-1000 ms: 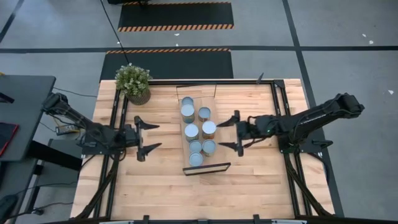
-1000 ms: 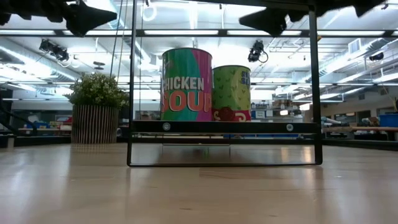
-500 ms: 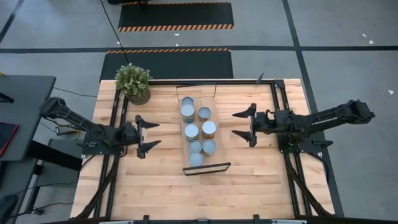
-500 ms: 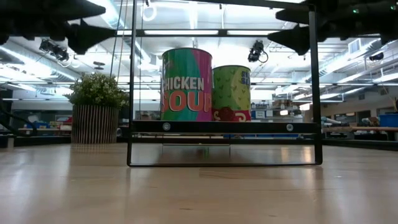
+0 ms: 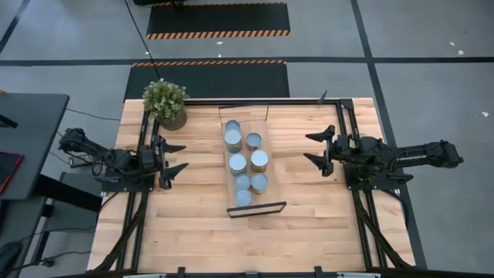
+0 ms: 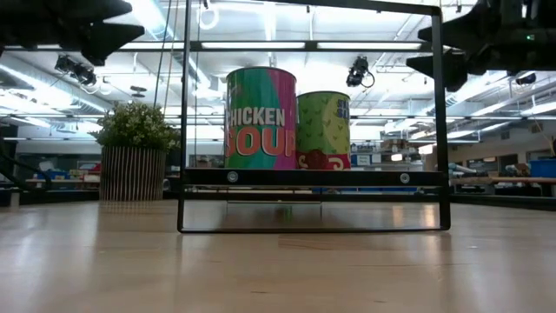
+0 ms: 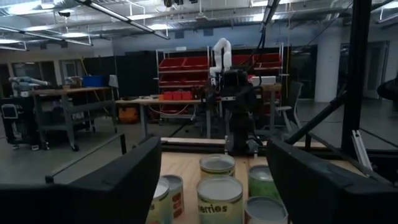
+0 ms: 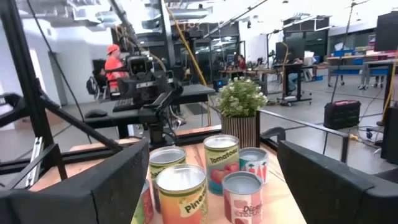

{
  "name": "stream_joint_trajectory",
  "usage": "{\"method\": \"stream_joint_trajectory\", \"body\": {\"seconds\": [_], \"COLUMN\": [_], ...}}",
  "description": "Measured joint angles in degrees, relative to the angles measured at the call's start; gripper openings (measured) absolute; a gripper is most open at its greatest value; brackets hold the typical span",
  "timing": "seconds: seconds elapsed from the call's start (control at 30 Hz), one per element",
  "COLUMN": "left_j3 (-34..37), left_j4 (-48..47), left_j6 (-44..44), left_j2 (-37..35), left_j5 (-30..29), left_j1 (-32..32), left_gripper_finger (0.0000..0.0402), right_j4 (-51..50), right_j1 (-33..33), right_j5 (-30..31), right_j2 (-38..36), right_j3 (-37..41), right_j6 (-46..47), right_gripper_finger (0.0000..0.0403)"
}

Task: Pick and place cans onto a shelf
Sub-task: Return to Home Position

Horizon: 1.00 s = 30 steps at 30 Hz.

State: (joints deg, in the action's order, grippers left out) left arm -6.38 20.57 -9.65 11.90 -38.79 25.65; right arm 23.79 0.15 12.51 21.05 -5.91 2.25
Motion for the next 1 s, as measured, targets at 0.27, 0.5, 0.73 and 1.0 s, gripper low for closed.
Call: {"method": "stream_joint_trajectory", "body": {"seconds": [0.27,0.5,0.73,1.0], "left_j3": [5.8,5.8,5.8,5.8], "left_j4": [6.0,6.5,2.6,2.5], "left_j6": [-0.1,-1.6,-1.6,-6.4], "left_j2": [-2.3,-2.3,-2.3,-2.3], "left_j5": [0.3,2.2,-0.3,-0.4], "left_j1": [-4.3,-10.0,-10.3,-10.4], "left_gripper_finger": [0.0239,0.0168,0.0103,0.0055], "right_j4": [-4.7,-5.5,-2.9,-2.4], "right_j1": [-7.8,-18.7,-23.4,-24.7], "right_j5": [-7.9,-15.2,-15.1,-10.1], "right_j2": [-5.7,-6.2,-6.2,-6.1], "right_j3": [1.5,1.9,5.3,5.5], "right_j6": [3.7,5.3,6.5,8.1], "right_gripper_finger": [0.0361,0.0361,0.0361,0.0361]}}
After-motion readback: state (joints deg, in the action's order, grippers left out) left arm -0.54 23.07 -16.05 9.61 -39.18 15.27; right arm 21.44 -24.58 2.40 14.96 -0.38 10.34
